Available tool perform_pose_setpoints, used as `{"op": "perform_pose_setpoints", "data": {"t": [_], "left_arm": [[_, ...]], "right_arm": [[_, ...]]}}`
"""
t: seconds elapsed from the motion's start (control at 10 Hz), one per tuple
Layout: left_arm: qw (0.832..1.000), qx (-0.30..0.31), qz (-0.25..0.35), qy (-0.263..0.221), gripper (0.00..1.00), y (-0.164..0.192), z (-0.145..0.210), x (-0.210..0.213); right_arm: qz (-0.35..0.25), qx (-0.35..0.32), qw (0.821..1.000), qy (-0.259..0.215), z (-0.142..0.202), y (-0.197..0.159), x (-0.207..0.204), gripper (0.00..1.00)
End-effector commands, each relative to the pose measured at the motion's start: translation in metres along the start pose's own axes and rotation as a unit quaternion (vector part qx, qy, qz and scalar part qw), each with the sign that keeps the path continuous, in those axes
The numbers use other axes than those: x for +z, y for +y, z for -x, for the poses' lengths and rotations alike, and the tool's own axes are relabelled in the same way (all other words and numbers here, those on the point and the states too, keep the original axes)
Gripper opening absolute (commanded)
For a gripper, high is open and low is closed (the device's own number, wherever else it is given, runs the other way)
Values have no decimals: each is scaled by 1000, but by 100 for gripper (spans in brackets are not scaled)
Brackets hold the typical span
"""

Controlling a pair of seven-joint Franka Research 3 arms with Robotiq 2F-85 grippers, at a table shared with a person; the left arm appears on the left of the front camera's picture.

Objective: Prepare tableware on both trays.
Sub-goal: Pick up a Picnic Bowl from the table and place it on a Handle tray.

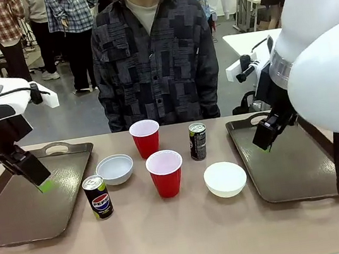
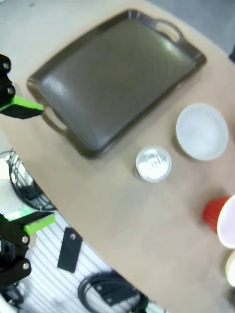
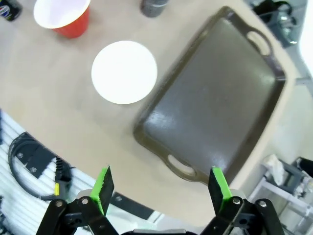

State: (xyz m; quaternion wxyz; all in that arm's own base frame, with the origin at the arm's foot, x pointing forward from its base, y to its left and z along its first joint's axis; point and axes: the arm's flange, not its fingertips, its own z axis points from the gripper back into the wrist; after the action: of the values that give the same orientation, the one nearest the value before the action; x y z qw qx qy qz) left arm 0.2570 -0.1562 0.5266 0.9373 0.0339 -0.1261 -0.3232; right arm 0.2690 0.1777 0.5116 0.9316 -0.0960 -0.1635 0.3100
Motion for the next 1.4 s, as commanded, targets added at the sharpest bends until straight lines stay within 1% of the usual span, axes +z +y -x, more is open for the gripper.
{"op": "perform_pose_setpoints", "data": {"t": [0.0, 0.2, 0.3, 0.4, 0.5, 0.6, 0.7, 0.8, 0.9, 1.0, 1.1, 1.3], "left_arm": [[999, -3, 36, 5, 100, 6, -3, -10], [999, -3, 36, 5, 100, 6, -3, -10], [999, -3, 36, 5, 100, 6, -3, -10], [1000, 3, 15, 6, 100, 4, -1, -6], [997, 37, 67, -14, 100, 23, 2, -3], [980, 95, 166, -45, 100, 48, 14, -1], [970, 122, 201, -58, 100, 63, 20, -5], [958, 160, 229, -69, 100, 76, 34, -11], [940, 199, 261, -88, 100, 97, 48, -17], [925, 231, 281, -112, 100, 112, 66, -20], [908, 265, 293, -139, 100, 125, 89, -20], [881, 321, 296, -180, 100, 156, 128, -23]], "right_arm": [[-34, 0, 999, 2, -2, -5, -7, 100], [-34, 0, 999, 2, -2, -5, -7, 100], [-6, -1, 1000, 1, 0, -2, -1, 100], [-49, -10, 999, 12, -9, -18, -8, 100], [-105, -27, 994, 5, 0, -39, -5, 100], [-217, -69, 973, -19, 19, -76, -2, 100], [-281, -108, 953, -40, 31, -103, -6, 100], [-326, -143, 933, -55, 51, -126, -13, 100], [-370, -168, 910, -78, 72, -149, -20, 100], [-399, -188, 892, -101, 94, -164, -25, 100], [-422, -207, 876, -113, 116, -174, -31, 100], [-444, -243, 853, -128, 148, -191, -48, 100]]}}
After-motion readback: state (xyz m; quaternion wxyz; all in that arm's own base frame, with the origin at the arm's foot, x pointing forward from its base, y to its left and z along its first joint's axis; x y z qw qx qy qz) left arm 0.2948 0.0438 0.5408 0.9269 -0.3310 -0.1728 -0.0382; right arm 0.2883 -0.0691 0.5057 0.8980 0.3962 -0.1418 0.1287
